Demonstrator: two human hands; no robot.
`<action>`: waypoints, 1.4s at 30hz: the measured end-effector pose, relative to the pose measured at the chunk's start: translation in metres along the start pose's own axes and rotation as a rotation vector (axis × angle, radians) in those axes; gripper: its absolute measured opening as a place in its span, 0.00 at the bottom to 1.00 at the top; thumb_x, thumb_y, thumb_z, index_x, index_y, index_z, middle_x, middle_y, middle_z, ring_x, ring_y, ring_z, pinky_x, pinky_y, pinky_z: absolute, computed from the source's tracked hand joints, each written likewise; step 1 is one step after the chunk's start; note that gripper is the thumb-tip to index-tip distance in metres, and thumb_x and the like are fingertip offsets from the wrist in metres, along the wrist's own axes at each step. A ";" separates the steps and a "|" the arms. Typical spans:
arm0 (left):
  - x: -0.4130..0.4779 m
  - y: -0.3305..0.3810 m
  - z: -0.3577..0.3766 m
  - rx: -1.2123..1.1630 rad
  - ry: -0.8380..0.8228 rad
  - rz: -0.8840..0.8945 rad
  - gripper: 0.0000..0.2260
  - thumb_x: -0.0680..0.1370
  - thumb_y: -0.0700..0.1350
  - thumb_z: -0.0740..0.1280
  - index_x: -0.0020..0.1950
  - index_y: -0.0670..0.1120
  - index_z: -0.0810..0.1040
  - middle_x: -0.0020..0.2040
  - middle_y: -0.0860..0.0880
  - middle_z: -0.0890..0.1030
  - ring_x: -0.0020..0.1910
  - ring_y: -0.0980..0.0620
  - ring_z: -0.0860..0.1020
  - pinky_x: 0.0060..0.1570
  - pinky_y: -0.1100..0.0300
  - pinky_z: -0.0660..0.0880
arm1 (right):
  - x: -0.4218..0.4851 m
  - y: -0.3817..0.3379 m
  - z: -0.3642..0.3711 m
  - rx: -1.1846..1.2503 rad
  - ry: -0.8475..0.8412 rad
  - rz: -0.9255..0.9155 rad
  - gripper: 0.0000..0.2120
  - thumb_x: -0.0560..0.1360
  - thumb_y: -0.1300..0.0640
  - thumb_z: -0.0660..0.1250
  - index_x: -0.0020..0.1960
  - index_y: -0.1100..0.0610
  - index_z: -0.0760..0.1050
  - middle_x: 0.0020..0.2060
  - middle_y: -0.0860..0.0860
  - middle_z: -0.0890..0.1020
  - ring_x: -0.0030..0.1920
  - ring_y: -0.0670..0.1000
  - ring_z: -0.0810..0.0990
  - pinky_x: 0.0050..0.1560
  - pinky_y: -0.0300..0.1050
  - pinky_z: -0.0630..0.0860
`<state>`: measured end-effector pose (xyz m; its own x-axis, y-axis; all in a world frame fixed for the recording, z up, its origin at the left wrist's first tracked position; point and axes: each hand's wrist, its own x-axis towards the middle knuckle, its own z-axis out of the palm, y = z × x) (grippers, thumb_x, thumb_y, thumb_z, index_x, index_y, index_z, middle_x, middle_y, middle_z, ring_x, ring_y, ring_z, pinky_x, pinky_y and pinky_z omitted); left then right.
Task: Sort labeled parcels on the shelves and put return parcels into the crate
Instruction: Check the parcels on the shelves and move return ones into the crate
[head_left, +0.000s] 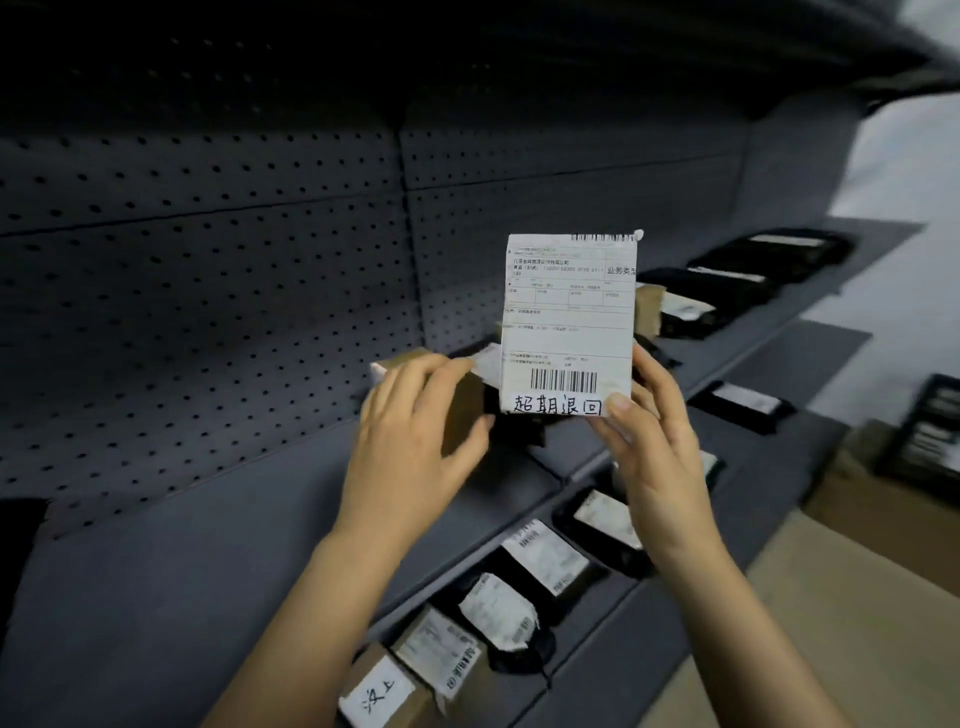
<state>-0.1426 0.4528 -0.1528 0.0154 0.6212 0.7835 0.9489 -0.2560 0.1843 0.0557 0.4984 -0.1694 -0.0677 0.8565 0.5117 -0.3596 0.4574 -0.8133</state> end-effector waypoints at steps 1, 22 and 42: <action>-0.003 0.006 0.003 -0.039 -0.023 0.034 0.20 0.75 0.51 0.66 0.65 0.46 0.75 0.59 0.50 0.74 0.60 0.50 0.72 0.60 0.56 0.66 | -0.014 -0.004 -0.008 -0.034 0.046 0.005 0.26 0.70 0.45 0.68 0.67 0.41 0.70 0.62 0.47 0.80 0.64 0.50 0.77 0.61 0.45 0.75; -0.181 0.193 0.147 -0.576 -0.694 0.326 0.22 0.74 0.56 0.61 0.63 0.46 0.75 0.57 0.48 0.76 0.56 0.49 0.72 0.54 0.53 0.71 | -0.312 -0.030 -0.169 -0.317 1.001 0.445 0.18 0.79 0.62 0.63 0.66 0.48 0.72 0.45 0.43 0.86 0.48 0.42 0.82 0.59 0.46 0.76; -0.101 0.384 0.334 -0.536 -0.782 0.292 0.19 0.75 0.52 0.67 0.63 0.46 0.75 0.58 0.49 0.75 0.58 0.47 0.72 0.57 0.52 0.68 | -0.207 -0.043 -0.442 -0.257 0.996 0.492 0.23 0.72 0.52 0.67 0.67 0.45 0.72 0.55 0.47 0.84 0.59 0.48 0.81 0.66 0.51 0.73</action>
<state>0.3254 0.5397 -0.3595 0.6124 0.7451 0.2643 0.6097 -0.6580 0.4420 0.4964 0.4071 -0.3632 0.6609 0.7134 -0.2328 -0.2896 -0.0437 -0.9561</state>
